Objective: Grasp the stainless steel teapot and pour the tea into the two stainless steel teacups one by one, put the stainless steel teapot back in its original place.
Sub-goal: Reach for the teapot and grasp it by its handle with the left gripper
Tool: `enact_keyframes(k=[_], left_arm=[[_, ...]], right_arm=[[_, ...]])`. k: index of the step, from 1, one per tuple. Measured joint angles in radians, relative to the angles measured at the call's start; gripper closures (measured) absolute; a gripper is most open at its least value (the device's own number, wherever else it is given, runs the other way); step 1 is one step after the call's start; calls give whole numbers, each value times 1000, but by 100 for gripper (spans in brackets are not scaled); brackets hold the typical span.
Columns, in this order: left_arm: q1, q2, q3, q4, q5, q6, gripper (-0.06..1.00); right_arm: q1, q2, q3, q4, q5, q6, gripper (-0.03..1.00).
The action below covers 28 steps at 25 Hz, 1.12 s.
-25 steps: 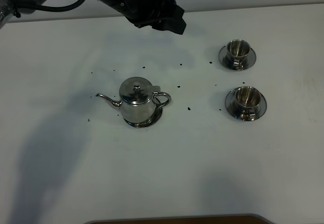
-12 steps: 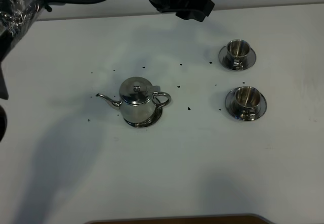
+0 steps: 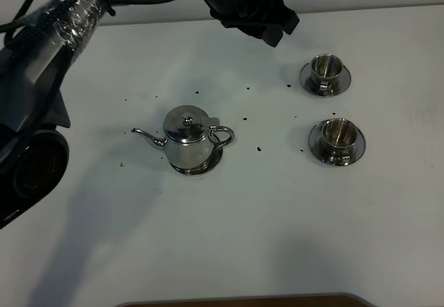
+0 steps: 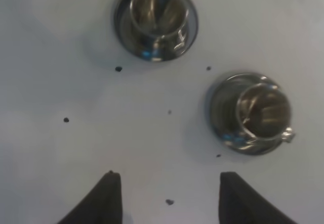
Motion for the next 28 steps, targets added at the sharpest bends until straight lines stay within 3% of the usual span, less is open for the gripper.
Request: enact_keyframes(k=[6,18,28], left_arm=[[-31,44,0,114,-1,-52,46],[-50,139,0,99,-2,-61,47],[-50,158,164,91,-2,-67,47]], right_arm=[[0,0,0,2,-1,0,49],[0,0,0,25,-1,0,49],[0,0,0,27,-1,5,49]])
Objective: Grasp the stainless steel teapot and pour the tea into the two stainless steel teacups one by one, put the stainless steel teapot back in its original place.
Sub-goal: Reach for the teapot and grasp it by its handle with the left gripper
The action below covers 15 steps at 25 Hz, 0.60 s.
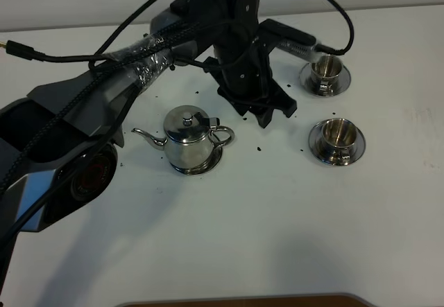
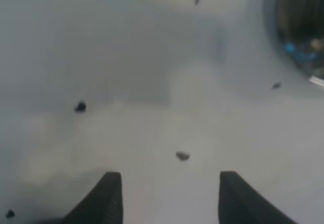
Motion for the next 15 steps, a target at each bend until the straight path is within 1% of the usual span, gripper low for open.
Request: enact_keyframes(k=[5,15], left_arm=[[0,0,7,41,0,-14,47],[-8,1,7,46,0,-17,47]], right_arm=[[0,0,0,0,0,-5,49],[0,0,0,0,0,0,49]])
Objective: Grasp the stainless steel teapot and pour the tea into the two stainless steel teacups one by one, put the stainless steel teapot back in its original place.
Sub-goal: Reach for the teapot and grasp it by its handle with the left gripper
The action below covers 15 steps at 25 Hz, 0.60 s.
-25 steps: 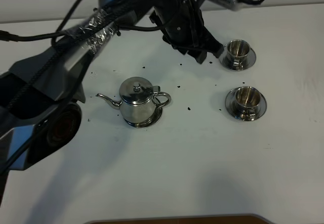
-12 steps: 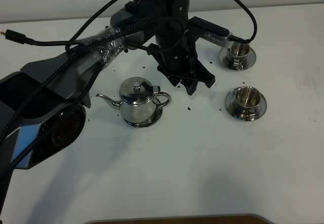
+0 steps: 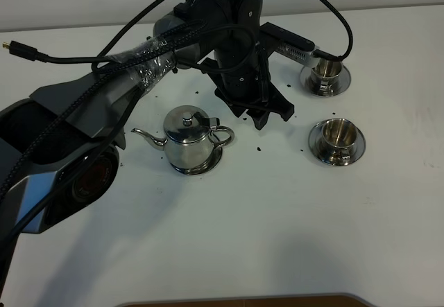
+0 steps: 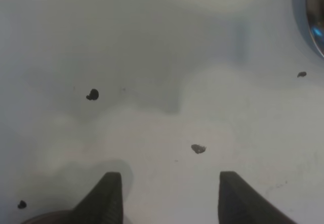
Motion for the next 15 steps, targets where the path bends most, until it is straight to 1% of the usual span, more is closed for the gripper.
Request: enact_keyframes(k=[4,7,15], left_arm=[[-8,1,22,17,0,-4,47],[-9,1,28,46,0,-7,47],[-9,1,87,46,0,-9,47]], right_arm=[[0,0,0,0,0,-5,49],[0,0,0,0,0,-5,49],[0,0,0,0,0,-6,49]])
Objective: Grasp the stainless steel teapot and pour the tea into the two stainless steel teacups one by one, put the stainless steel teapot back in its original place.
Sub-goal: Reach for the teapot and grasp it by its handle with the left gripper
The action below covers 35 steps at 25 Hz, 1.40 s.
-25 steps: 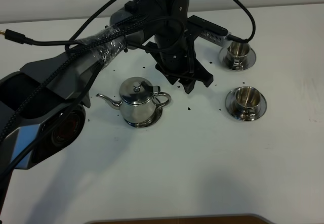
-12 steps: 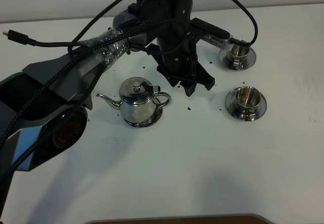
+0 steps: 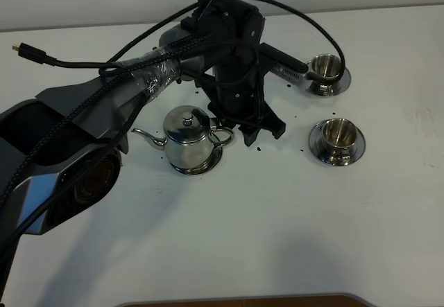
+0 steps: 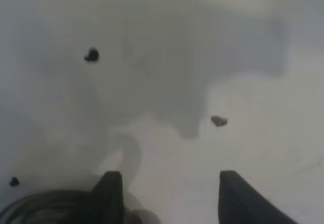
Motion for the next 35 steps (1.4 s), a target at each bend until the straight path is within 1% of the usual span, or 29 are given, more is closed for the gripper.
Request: enact_keyframes(k=[4,8,18,24,30,35], left_arm=[[0,0,2,0,0,7,47],[-3,0,2,-40,0,33,47],[-35,-21,2,-40,0,49,47],[-47,-36,2,22,0,39,47],[-47,-39,6,25,0,29,47],[-48,-63,73,64,0,13,47]], right_arm=[[0,0,0,0,0,0,49],[0,0,0,0,0,1,49],[0,0,0,1,0,1,49],[0,0,0,1,0,1,49],[0,0,0,1,0,6,49],[0,0,0,1,0,6,49]])
